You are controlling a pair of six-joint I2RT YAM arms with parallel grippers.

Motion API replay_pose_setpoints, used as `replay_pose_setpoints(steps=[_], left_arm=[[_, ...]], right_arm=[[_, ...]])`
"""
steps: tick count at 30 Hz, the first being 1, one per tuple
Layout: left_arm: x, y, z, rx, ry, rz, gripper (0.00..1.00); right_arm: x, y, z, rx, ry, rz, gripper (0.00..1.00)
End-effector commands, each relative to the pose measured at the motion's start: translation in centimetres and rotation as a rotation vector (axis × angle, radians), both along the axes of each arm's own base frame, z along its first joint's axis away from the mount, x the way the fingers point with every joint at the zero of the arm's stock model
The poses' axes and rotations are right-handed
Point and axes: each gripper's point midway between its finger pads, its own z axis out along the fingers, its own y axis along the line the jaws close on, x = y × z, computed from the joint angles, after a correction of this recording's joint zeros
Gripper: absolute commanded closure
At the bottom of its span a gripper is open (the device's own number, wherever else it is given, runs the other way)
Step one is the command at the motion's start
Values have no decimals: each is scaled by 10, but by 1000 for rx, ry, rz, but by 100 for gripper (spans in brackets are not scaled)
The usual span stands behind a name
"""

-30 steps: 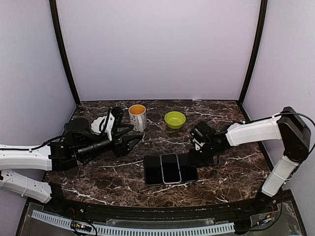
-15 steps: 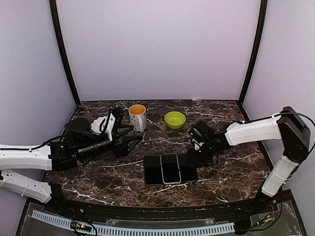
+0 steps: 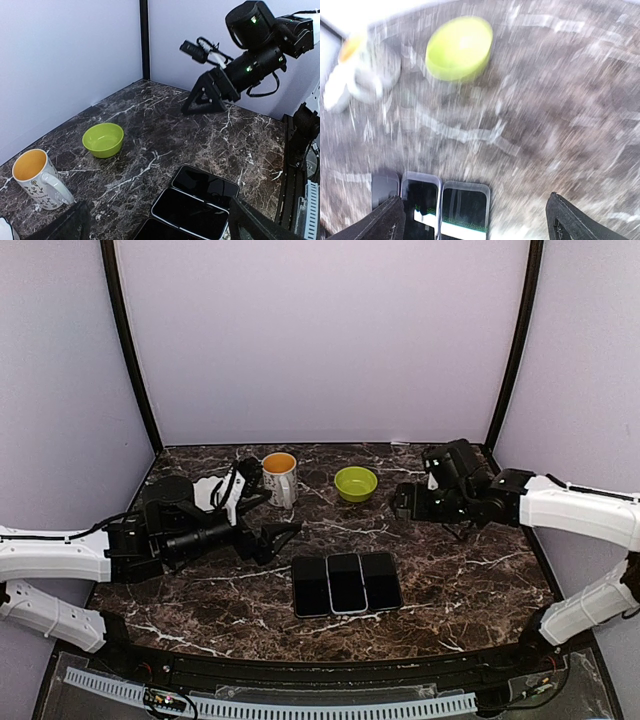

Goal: Put the phone into the phone case

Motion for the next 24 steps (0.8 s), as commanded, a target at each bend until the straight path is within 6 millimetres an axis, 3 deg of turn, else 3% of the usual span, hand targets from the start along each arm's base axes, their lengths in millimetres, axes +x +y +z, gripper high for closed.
replay_pose_setpoints(steps=[1,6,10,13,18,21,24], left_arm=[[10,2,0,23,-1,55,1],[31,10,-18,90,-1,136,1],[69,41,-34,132,24,297,1],[106,87,-41,158,32,482,1],[143,162,-35,128,-7,755,1],[159,244,-40,141,-21,1030,1],[162,317,-52,135,-8,1248,1]], right_arm=[[32,-41,32,-32,-217,-120,1],[54,-90,52,-42,-367,-222,2],[67,-138,57,-50,-431,-318,1],[69,-166,58,-38,-474,-356,2],[62,-206,62,-71,-597,-440,1],[49,-234,52,-114,-675,-532,2],[31,-256,42,-130,-779,-620,2]])
